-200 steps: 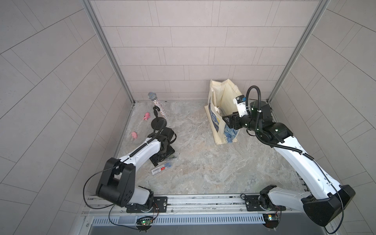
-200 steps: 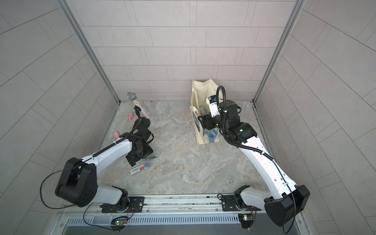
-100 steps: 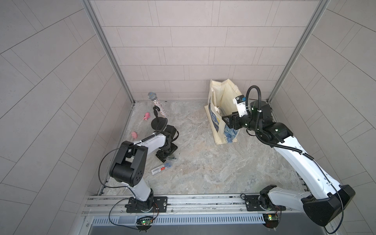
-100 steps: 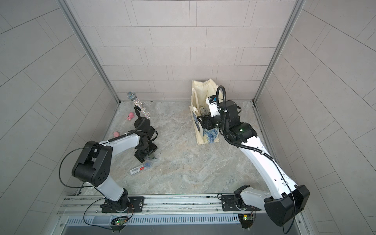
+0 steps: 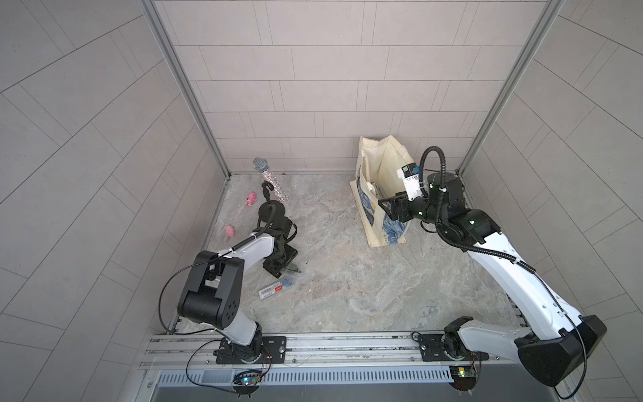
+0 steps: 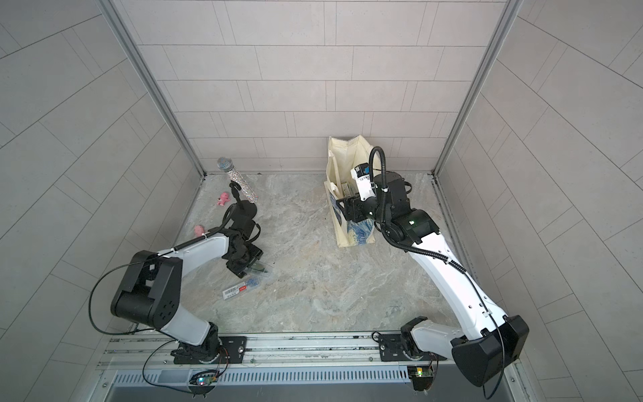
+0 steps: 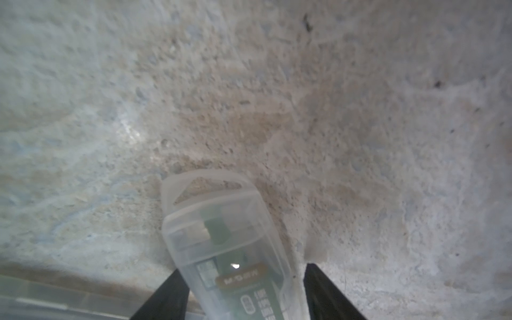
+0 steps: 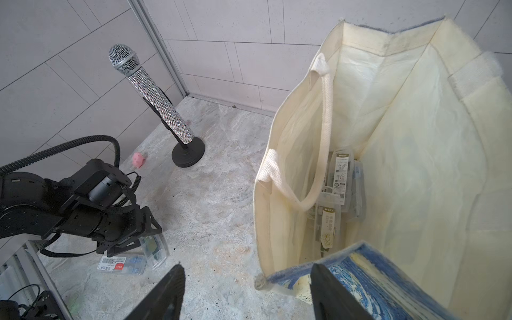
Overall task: Put the compass set into the canvas bag
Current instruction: Pick up the compass set at the center of the board.
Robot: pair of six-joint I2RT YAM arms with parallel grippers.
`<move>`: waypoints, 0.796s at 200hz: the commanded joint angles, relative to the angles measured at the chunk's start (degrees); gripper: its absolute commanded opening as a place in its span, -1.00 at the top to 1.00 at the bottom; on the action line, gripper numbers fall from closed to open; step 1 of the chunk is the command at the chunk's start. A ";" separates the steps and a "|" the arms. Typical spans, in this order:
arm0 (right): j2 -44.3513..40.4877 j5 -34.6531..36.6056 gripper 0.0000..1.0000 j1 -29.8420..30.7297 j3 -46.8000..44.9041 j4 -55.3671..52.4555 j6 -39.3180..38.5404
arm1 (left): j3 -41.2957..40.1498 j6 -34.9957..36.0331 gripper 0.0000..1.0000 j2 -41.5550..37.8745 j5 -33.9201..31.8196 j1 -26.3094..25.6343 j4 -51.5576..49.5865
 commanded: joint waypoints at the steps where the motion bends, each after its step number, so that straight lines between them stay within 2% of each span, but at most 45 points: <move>1: 0.05 -0.64 -0.45 0.35 0.63 0.48 0.25 | -2.69 -0.59 -0.22 4.49 2.82 0.25 3.59; 26: 0.28 0.38 -0.45 0.62 1.04 -0.59 0.25 | -2.87 -1.23 0.05 2.95 3.61 0.26 4.88; 50: 1.06 0.40 -0.45 1.40 1.81 -2.00 0.59 | -2.49 -2.08 0.17 0.03 4.29 0.28 6.01; 115: 4.51 -2.68 -0.45 5.40 5.06 -2.28 2.85 | 0.16 -4.39 0.28 -8.98 8.55 0.26 9.02; 159: 10.61 -6.30 -0.45 12.97 7.27 -0.06 4.14 | 4.34 -6.06 0.32 -15.39 13.00 0.17 11.38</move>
